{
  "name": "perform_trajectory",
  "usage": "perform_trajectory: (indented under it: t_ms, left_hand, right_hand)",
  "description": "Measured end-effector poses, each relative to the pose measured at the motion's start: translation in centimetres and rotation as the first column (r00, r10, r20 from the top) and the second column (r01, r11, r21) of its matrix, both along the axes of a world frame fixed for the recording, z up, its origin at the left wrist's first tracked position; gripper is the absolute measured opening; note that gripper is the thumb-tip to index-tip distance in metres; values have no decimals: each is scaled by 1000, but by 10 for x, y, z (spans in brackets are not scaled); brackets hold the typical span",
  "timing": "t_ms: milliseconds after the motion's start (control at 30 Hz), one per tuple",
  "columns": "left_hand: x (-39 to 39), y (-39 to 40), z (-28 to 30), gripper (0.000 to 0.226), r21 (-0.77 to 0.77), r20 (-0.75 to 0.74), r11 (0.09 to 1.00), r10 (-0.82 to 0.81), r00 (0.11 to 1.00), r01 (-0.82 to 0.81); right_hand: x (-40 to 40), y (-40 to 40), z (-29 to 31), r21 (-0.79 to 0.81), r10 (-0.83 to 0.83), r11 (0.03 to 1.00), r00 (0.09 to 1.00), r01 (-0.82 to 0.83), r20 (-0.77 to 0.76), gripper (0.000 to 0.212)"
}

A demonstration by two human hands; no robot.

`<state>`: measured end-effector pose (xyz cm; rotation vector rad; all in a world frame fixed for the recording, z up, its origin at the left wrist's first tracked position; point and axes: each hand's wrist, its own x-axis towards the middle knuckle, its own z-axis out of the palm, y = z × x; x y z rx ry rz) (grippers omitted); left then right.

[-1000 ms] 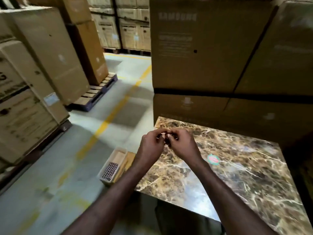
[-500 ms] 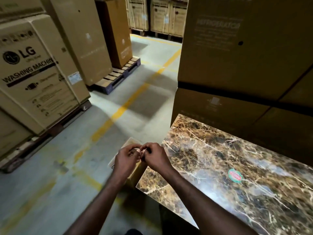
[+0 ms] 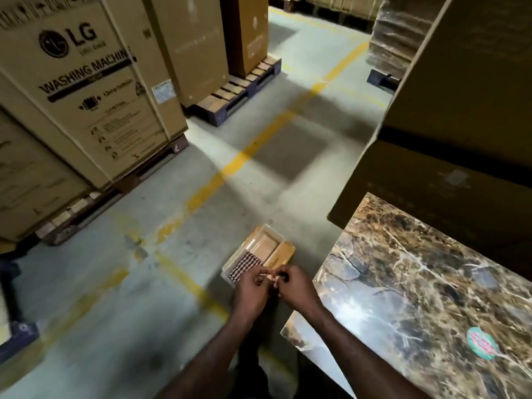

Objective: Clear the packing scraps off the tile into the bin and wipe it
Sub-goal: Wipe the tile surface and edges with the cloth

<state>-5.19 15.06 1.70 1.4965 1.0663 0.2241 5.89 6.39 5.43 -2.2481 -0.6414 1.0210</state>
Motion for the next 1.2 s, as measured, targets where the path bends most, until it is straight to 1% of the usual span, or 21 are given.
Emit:
perform_trajectory:
  t_ms: [100, 167, 200, 267, 333, 400, 500, 600, 700, 800, 967, 1067, 1133, 1167, 1200]
  left_hand:
    - [-5, 26, -51, 25, -22, -39, 999, -35, 999, 34]
    - [-10, 41, -75, 25, -43, -79, 999, -26, 997, 22]
    - [-12, 47, -92, 25, -60, -102, 998, -22, 995, 16]
    - [-16, 58, -114, 25, -105, -159, 994, 5, 987, -22]
    - [-18, 67, -114, 22, -151, -235, 985, 43, 971, -80]
    - [-13, 77, -96, 25, -158, -289, 980, 72, 954, -122]
    - [-6, 93, -108, 32, -166, -341, 972, 100, 935, -165]
    - [0, 99, -138, 27, -302, -350, 920, 137, 927, -250]
    - [10, 103, -160, 34, -417, -322, 860, 162, 933, -293]
    - [21, 111, -181, 40, -482, -332, 798, 215, 919, -361]
    - [31, 121, -207, 32, -514, -374, 709, 321, 870, -483]
    - [37, 121, -216, 28, -538, -361, 691, 329, 873, -483]
    - [36, 118, -243, 36, -533, -375, 686, 333, 865, -495]
    - [34, 116, -263, 38, -523, -392, 684, 336, 856, -508]
    - [34, 115, -270, 37, -527, -404, 673, 339, 849, -519]
  right_hand:
    - [2, 27, -30, -66, -13, 998, 999, 11, -34, 27]
    - [6, 43, -53, -66, -40, 997, 997, 36, -60, 26]
    - [10, 48, -67, -58, -52, 997, 997, 48, -58, 31]
    - [14, 60, -88, -64, -39, 997, 998, 36, -45, 33]
    - [15, 76, -80, -106, -25, 994, 1000, 23, -17, 31]
    - [18, 89, -83, -125, -6, 992, 1000, 7, 5, 34]
    - [24, 114, -104, -145, 51, 988, 999, -50, 2, 30]
    - [28, 137, -137, -190, 145, 972, 989, -140, 16, 28]
    - [35, 158, -168, -239, 253, 942, 967, -236, 42, 31]
    - [44, 175, -199, -276, 329, 910, 944, -309, 29, 32]
    - [59, 198, -246, -356, 420, 846, 907, -397, -14, 39]
    - [61, 204, -264, -379, 410, 836, 911, -398, -52, 40]
    - [60, 205, -272, -369, 367, 857, 929, -360, -55, 46]
    - [60, 206, -274, -361, 345, 867, 937, -343, -61, 49]
    - [60, 207, -275, -359, 326, 872, 942, -332, -78, 53]
